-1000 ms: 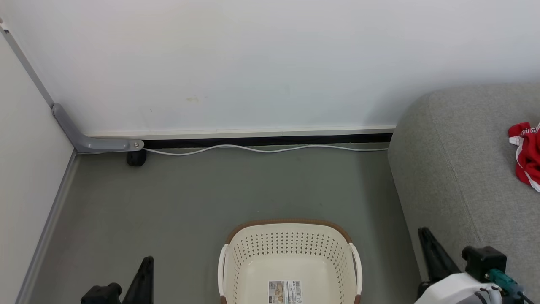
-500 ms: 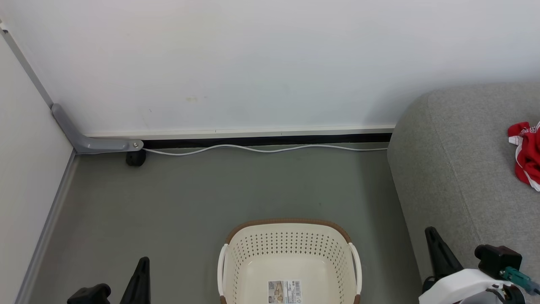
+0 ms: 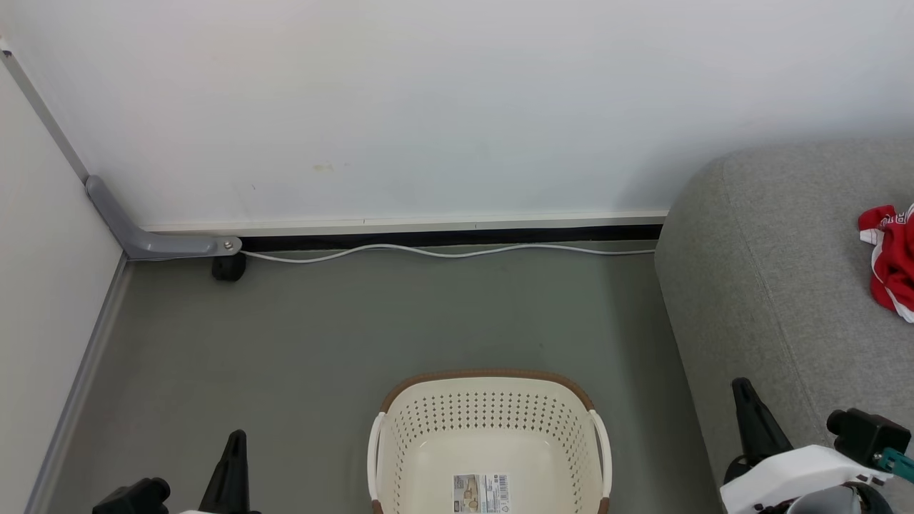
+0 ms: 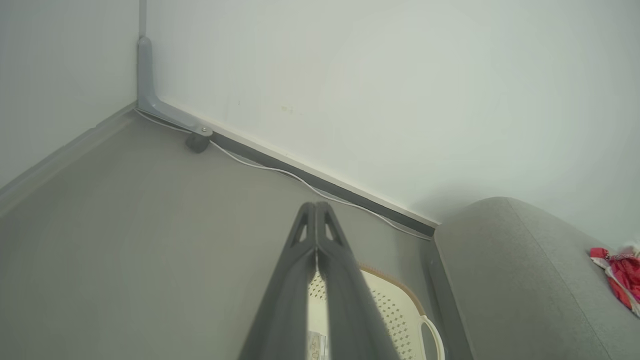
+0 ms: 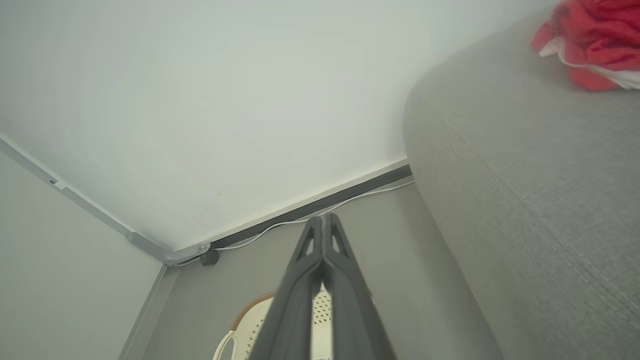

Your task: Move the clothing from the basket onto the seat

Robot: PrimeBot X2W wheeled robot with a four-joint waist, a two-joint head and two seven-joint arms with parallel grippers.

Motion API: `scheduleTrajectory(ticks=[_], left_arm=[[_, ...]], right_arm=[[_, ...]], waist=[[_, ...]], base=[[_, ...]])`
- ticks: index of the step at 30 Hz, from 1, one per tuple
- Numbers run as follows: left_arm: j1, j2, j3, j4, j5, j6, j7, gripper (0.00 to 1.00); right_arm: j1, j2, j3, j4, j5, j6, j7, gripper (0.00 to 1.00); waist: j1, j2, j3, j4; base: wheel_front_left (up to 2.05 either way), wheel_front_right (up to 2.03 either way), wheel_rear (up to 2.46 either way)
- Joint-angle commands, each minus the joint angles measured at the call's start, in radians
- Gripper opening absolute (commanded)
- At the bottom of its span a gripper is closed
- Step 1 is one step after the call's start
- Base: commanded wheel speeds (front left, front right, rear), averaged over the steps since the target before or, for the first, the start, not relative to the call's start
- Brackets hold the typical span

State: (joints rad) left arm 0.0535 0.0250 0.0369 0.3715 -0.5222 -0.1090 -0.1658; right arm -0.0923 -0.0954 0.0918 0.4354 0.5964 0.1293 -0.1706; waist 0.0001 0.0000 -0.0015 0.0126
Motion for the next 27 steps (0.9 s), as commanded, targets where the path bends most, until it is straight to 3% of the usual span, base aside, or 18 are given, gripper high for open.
scheduleTrajectory(ticks=[1,27], left_arm=[[-0.051,0.015,0.016,-0.030,-0.037,-0.004,0.006,0.00],[-0.080,0.018,0.032,-0.056,-0.319,-0.009,0.079,0.00]], right_arm=[[-0.029,-0.008,-0.009,-0.033,0.034,0.000,0.010,0.00],[-0.025,0.007,-0.062,-0.075,0.297,0.001,0.084,0.00]], waist=[[-0.0001,0.0000,0.000,0.000],[-0.0001,0.0000,0.001,-0.004]], base=[[0.00,0.00,0.00],[0.00,0.00,0.00]])
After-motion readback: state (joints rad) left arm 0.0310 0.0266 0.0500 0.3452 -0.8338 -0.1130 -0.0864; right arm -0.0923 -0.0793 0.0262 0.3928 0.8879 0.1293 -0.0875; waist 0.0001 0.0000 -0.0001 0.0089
